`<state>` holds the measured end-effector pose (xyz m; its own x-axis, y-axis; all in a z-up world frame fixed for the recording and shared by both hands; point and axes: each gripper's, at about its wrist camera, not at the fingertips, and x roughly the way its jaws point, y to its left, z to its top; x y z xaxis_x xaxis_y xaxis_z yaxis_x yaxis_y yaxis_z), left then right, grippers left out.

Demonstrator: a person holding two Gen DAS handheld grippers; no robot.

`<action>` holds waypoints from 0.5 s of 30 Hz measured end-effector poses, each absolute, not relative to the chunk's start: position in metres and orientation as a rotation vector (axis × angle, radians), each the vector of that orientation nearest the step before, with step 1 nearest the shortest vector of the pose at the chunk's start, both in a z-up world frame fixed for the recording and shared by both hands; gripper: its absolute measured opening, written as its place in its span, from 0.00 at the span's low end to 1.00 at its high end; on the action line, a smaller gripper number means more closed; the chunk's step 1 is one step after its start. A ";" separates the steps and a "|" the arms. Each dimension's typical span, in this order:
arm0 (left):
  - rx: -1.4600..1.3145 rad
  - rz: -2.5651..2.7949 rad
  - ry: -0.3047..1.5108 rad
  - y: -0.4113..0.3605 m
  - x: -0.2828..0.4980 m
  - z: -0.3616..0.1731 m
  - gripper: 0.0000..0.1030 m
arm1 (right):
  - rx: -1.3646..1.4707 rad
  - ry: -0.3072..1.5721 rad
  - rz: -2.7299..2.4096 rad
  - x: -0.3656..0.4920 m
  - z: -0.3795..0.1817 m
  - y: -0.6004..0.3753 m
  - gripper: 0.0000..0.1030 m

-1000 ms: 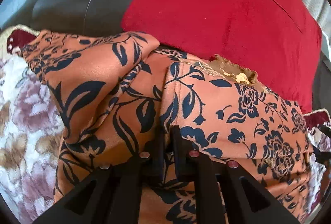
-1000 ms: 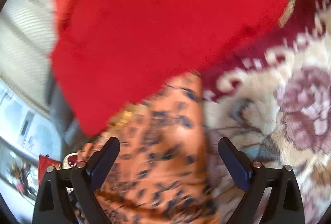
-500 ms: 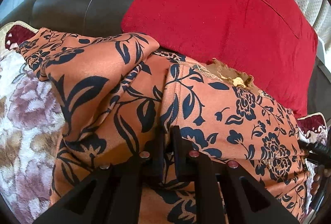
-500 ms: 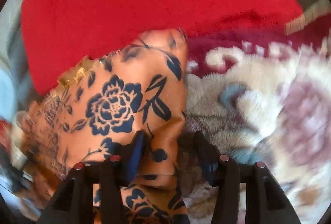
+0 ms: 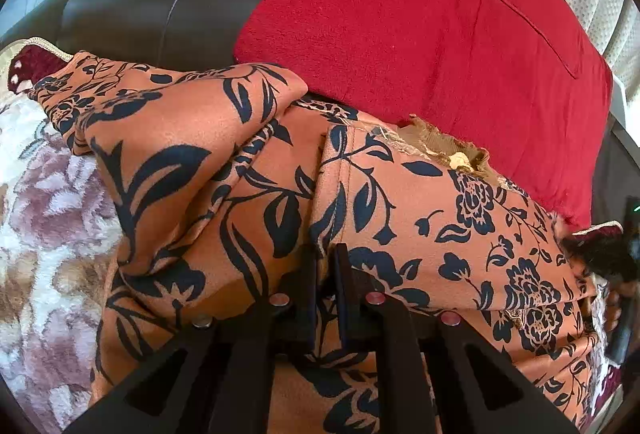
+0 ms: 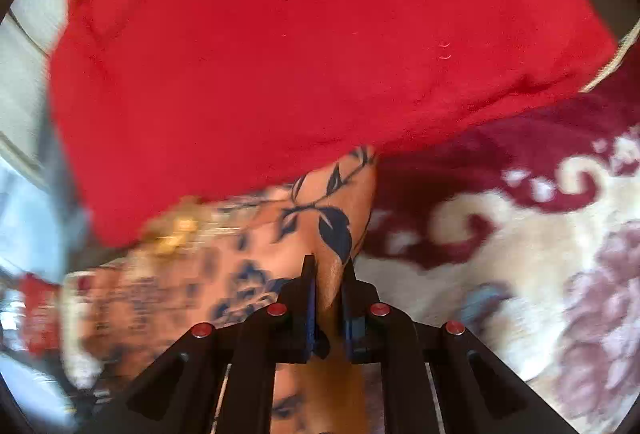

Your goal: Fold small clothes

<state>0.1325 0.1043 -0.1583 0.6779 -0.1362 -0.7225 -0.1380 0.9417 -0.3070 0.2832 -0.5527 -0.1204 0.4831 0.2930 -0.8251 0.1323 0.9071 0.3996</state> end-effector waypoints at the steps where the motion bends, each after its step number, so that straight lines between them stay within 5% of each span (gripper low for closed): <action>1: -0.356 0.000 0.831 0.104 0.132 -0.158 0.10 | 0.440 1.073 0.101 0.282 -0.128 -0.548 0.15; 6: -0.353 0.002 0.829 0.106 0.131 -0.158 0.10 | 0.544 0.964 0.122 0.259 -0.110 -0.550 0.20; 7: -0.354 0.002 0.829 0.105 0.131 -0.158 0.10 | 0.580 0.961 0.127 0.255 -0.112 -0.550 0.38; 8: -0.352 0.003 0.830 0.106 0.131 -0.158 0.10 | 0.602 0.996 0.132 0.254 -0.120 -0.549 0.83; 9: -0.352 0.003 0.830 0.106 0.130 -0.158 0.10 | 0.595 1.040 0.139 0.254 -0.131 -0.547 0.90; 10: -0.354 0.002 0.830 0.106 0.130 -0.158 0.10 | 0.553 1.054 0.141 0.254 -0.133 -0.538 0.78; 11: -0.354 0.002 0.830 0.107 0.130 -0.158 0.10 | 0.481 1.064 0.129 0.252 -0.131 -0.531 0.51; 13: -0.349 0.004 0.831 0.106 0.129 -0.157 0.10 | 0.500 1.072 0.144 0.253 -0.121 -0.526 0.14; 15: -0.345 0.006 0.832 0.104 0.132 -0.158 0.10 | 0.411 1.028 0.087 0.248 -0.106 -0.521 0.14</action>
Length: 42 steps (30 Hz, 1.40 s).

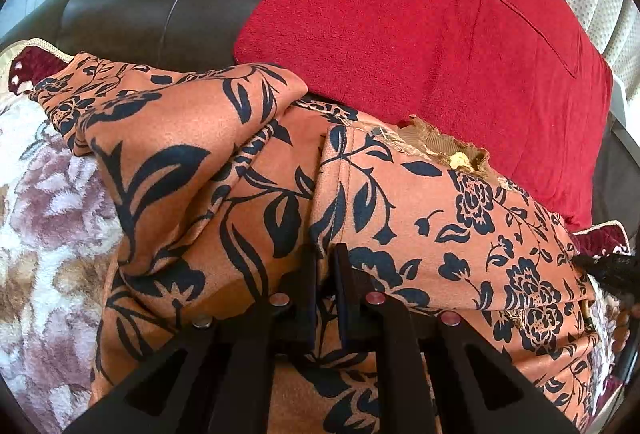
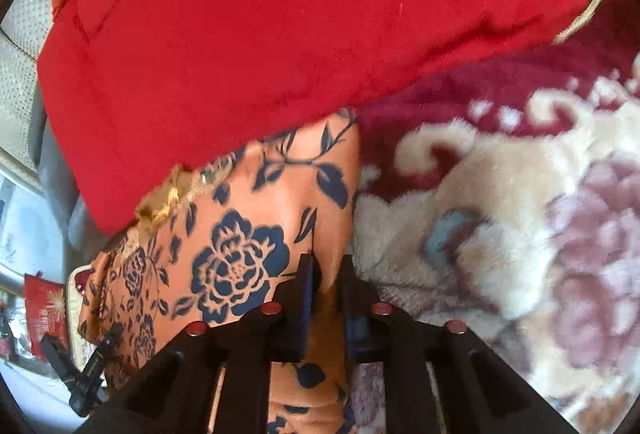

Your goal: Fold small clothes

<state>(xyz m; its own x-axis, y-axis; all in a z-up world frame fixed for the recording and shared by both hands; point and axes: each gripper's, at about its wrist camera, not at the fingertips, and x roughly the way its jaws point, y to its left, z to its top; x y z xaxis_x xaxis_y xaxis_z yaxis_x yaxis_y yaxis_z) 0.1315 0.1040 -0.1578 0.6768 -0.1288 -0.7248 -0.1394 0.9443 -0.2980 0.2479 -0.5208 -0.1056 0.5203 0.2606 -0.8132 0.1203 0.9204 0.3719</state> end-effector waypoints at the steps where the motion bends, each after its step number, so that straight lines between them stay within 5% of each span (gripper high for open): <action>1: -0.345 0.006 0.832 0.103 0.132 -0.158 0.10 | 0.384 1.030 0.068 0.249 -0.105 -0.517 0.14; 4: -0.348 0.004 0.832 0.103 0.133 -0.158 0.10 | 0.399 1.115 0.040 0.256 -0.122 -0.512 0.18; 9: -0.345 0.006 0.832 0.102 0.134 -0.158 0.10 | 0.423 0.964 0.104 0.222 -0.082 -0.492 0.22; 10: -0.344 0.005 0.832 0.102 0.134 -0.158 0.10 | 0.417 0.950 0.135 0.222 -0.081 -0.477 0.38; 11: -0.344 0.006 0.832 0.102 0.134 -0.158 0.10 | 0.405 0.934 0.186 0.219 -0.083 -0.462 0.77; 12: -0.345 0.005 0.831 0.102 0.134 -0.158 0.10 | 0.389 0.921 0.209 0.211 -0.081 -0.455 0.91; 13: -0.345 0.005 0.831 0.102 0.134 -0.158 0.10 | 0.362 0.924 0.211 0.209 -0.085 -0.445 0.94; 15: -0.348 0.004 0.831 0.102 0.134 -0.159 0.10 | 0.385 1.089 0.158 0.218 -0.123 -0.452 0.85; 16: -0.348 0.004 0.831 0.102 0.134 -0.159 0.10 | 0.428 1.119 0.129 0.219 -0.135 -0.457 0.66; 17: -0.348 0.004 0.831 0.102 0.134 -0.159 0.10 | 0.440 1.071 0.106 0.215 -0.130 -0.458 0.59; 21: -0.347 0.004 0.828 0.102 0.134 -0.160 0.10 | 0.430 0.911 0.135 0.198 -0.092 -0.438 0.65; 23: -0.351 0.003 0.828 0.103 0.134 -0.160 0.10 | 0.399 0.855 0.154 0.197 -0.085 -0.419 0.85; 24: -0.351 0.003 0.827 0.103 0.134 -0.160 0.10 | 0.371 0.897 0.161 0.203 -0.093 -0.411 0.87; 27: -0.353 0.002 0.827 0.103 0.134 -0.160 0.10 | 0.404 1.142 0.133 0.228 -0.144 -0.396 0.86; 34: -0.371 -0.015 0.826 0.105 0.132 -0.157 0.10 | 0.351 0.808 0.108 0.201 -0.074 -0.330 0.87; 35: -0.367 -0.018 0.830 0.104 0.132 -0.155 0.16 | 0.321 0.782 0.139 0.196 -0.071 -0.316 0.90; 38: -0.377 -0.109 0.872 0.099 0.125 -0.133 0.56 | 0.126 0.761 0.183 0.190 -0.093 -0.267 0.90; 42: -0.419 -0.226 0.719 0.122 0.089 -0.082 0.78 | 0.005 0.877 0.146 0.190 -0.150 -0.260 0.91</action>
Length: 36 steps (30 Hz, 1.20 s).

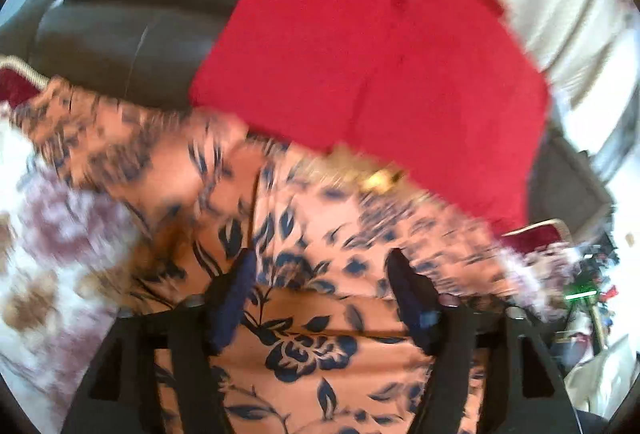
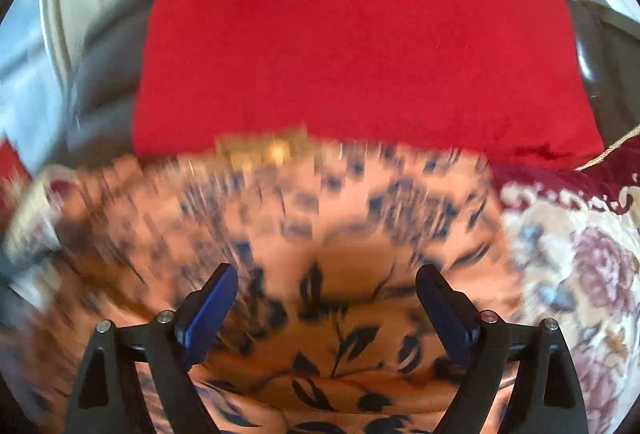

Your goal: Fold small clothes

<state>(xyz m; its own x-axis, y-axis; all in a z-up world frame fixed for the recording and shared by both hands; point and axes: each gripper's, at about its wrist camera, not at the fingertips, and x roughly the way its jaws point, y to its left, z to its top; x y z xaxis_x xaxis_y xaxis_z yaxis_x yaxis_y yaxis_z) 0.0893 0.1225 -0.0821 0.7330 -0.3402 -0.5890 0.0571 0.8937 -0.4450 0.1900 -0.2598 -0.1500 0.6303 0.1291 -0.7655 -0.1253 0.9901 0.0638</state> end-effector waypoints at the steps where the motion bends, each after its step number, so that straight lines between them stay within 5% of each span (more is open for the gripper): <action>1: -0.426 -0.223 0.696 0.133 0.085 -0.075 0.80 | 0.005 0.863 0.142 0.188 -0.150 -0.265 0.91; 5: -0.617 -0.070 0.604 0.235 0.082 -0.068 0.82 | 0.064 0.877 0.198 0.188 -0.152 -0.275 0.99; 11: -0.990 0.170 0.639 0.381 0.113 -0.130 0.73 | 0.178 0.863 0.227 0.193 -0.162 -0.283 0.99; 23: -1.058 0.292 0.679 0.429 0.172 -0.173 0.67 | 0.204 0.852 0.221 0.183 -0.149 -0.296 0.99; 25: -1.048 0.312 0.685 0.429 0.176 -0.174 0.60 | 0.203 0.851 0.218 0.184 -0.150 -0.294 0.99; 26: -1.037 0.333 0.700 0.430 0.181 -0.175 0.38 | 0.201 0.850 0.216 0.183 -0.150 -0.293 0.99; 27: -1.013 0.368 0.758 0.433 0.188 -0.179 0.02 | 0.202 0.849 0.215 0.183 -0.150 -0.293 0.99; 31: -0.938 0.406 0.798 0.428 0.195 -0.169 0.04 | 0.208 0.846 0.214 0.183 -0.150 -0.294 0.99; 36: -0.583 0.317 0.646 0.350 0.194 -0.067 0.04 | 0.224 0.841 0.214 0.181 -0.149 -0.296 1.00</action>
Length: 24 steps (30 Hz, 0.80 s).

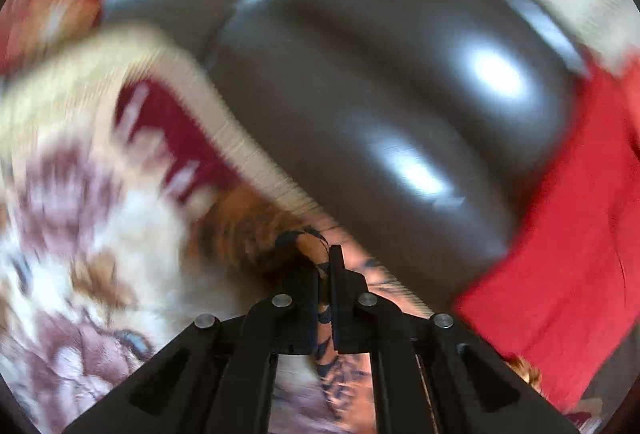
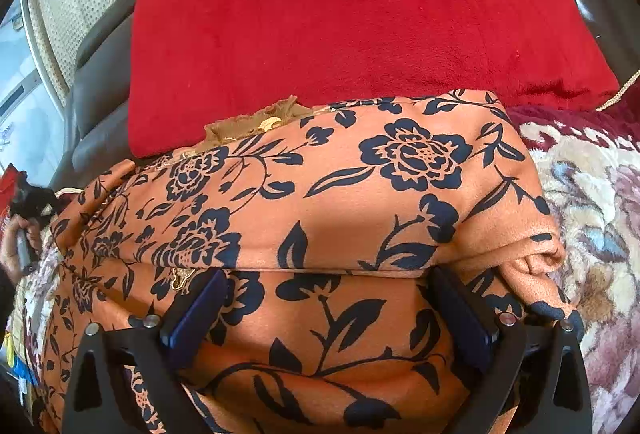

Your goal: Fold small clothes

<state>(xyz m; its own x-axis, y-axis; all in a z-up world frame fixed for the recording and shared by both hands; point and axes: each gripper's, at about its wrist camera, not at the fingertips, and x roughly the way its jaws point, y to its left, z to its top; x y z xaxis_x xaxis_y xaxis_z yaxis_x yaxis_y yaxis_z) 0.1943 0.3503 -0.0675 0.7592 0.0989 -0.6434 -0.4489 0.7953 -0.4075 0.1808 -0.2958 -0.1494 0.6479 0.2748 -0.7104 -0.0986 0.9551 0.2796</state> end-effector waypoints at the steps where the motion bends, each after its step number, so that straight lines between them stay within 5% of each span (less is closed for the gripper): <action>1: -0.519 0.280 0.609 0.328 0.192 -0.047 0.04 | 0.227 0.840 0.215 0.181 -0.149 -0.296 0.99; 4: -0.311 0.149 0.506 0.239 0.183 0.010 0.04 | 0.235 0.838 0.215 0.180 -0.149 -0.297 0.99; 9: -0.086 -0.050 0.464 0.093 0.173 0.031 0.04 | 0.260 0.829 0.222 0.178 -0.149 -0.298 0.99; 15: 0.091 -0.211 0.619 -0.035 0.168 -0.039 0.07 | 0.297 0.821 0.233 0.174 -0.148 -0.305 1.00; 20: 0.133 -0.266 0.904 -0.058 0.173 -0.111 0.09 | 0.322 0.818 0.244 0.174 -0.146 -0.313 1.00; 22: 0.079 -0.266 0.892 -0.044 0.163 -0.101 0.12 | 0.327 0.817 0.247 0.174 -0.146 -0.315 1.00; 24: 0.017 -0.242 0.817 -0.021 0.144 -0.077 0.41 | 0.330 0.817 0.245 0.173 -0.145 -0.318 1.00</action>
<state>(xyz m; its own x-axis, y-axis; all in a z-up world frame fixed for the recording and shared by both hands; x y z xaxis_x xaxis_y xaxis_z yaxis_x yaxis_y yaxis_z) 0.1435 -0.0210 -0.0769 0.6582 -0.2073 -0.7238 0.2205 0.9723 -0.0779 0.1728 -0.3181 -0.1448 0.6609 0.3375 -0.6703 -0.0865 0.9215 0.3787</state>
